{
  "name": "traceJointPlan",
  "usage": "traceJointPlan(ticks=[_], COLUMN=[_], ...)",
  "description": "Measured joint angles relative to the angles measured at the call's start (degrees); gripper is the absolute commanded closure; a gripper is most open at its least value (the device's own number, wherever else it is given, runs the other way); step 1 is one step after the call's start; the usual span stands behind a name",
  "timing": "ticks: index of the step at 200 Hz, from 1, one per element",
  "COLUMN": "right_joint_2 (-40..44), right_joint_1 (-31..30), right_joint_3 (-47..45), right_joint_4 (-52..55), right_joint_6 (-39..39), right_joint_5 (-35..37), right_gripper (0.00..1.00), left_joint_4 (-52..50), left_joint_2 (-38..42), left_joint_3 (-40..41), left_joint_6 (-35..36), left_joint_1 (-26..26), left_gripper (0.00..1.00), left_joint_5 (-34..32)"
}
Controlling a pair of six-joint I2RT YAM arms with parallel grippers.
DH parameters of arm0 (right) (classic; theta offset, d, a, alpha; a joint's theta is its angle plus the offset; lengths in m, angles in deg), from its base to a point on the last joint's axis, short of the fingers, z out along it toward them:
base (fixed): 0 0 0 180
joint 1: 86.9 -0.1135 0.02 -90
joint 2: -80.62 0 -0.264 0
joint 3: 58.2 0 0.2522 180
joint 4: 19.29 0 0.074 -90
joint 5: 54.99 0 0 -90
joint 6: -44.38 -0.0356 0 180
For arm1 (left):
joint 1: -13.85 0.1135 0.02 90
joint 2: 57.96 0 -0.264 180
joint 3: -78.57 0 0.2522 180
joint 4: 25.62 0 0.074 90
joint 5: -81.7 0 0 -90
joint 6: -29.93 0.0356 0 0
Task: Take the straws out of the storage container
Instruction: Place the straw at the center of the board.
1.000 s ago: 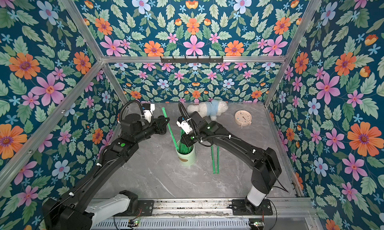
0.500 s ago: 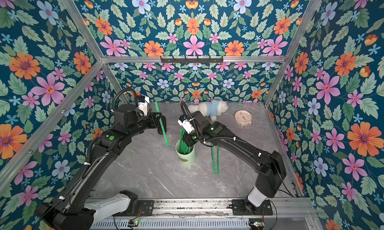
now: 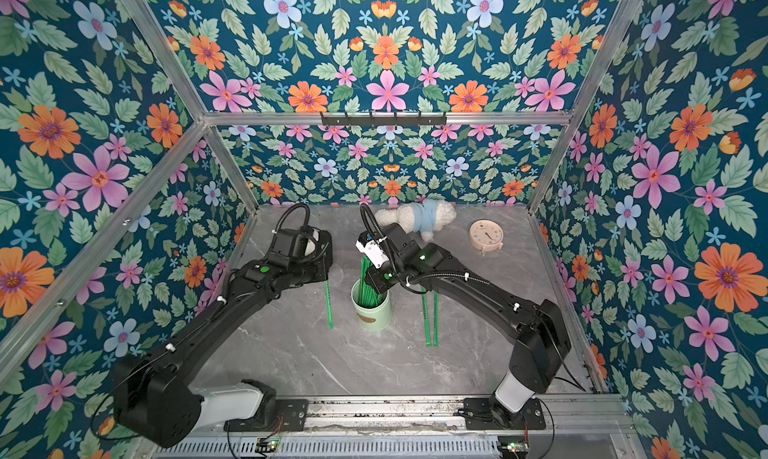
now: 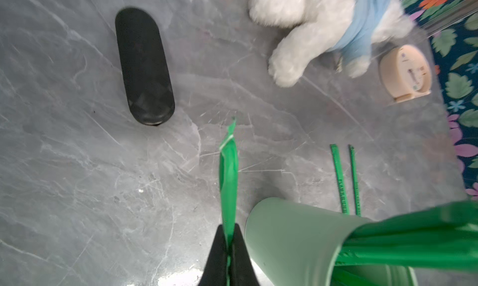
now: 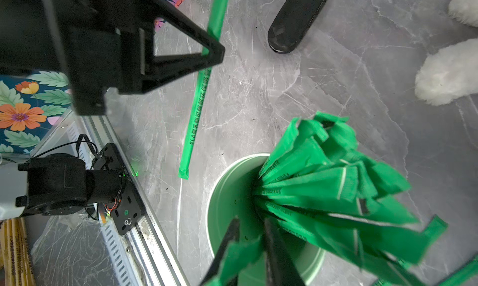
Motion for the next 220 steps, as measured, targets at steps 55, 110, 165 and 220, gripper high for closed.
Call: traceJointPlan(ticks=[55,110,165,220], right_joint_2=[0.0,0.1,0.4,0.4], right_joint_1=[0.0,0.0,0.0,0.0], right_joint_3=[-0.2,-1.1,-1.9,-2.0], right_joint_4=[0.0,-0.1,-0.1,-0.1], right_joint_6=[0.0,0.0,0.0,0.0], right_joint_5=[0.2,0.2,0.2,0.2], right_gripper=[0.79,0.79,0.79,0.79], left_joint_4=[-0.4,-2.2,-4.1,-4.4], left_joint_2=[-10.8,-18.6,-22.7,-25.0], left_joint_3=[-0.5,-3.5,-3.9,-4.0], left_joint_6=[-0.1,-0.1,-0.1,-0.1], left_joint_1=[0.0,0.0,0.0,0.0], left_gripper=[0.93,0.92,0.92,0.81], left_joint_5=[0.4,0.4,0.2,-0.1])
